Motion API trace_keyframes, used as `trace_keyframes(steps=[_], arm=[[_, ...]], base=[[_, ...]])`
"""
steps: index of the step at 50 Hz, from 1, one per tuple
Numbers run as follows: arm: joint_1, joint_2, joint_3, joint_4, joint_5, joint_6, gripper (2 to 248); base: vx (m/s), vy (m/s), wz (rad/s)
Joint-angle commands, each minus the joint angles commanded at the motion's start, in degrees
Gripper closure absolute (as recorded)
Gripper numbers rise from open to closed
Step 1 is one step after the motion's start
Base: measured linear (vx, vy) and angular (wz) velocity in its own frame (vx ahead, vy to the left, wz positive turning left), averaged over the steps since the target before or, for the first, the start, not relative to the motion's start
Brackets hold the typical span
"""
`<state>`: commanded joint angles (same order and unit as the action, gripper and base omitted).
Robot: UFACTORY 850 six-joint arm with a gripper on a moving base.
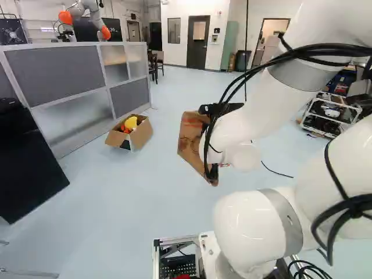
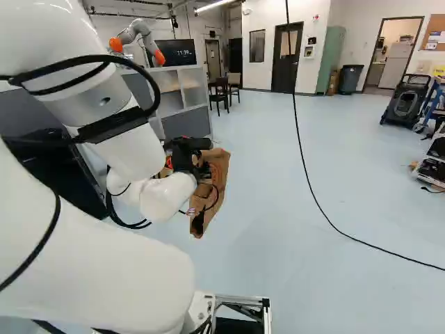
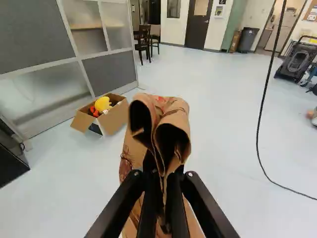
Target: Pick up the grocery bag from the ground
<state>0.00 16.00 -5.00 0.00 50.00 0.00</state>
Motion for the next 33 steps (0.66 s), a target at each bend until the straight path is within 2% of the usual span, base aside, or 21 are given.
trace_keyframes(steps=[33], arm=[[0.0,0.0,0.0,0.0,0.0,0.0,228]], base=[[0.000,0.000,0.000]])
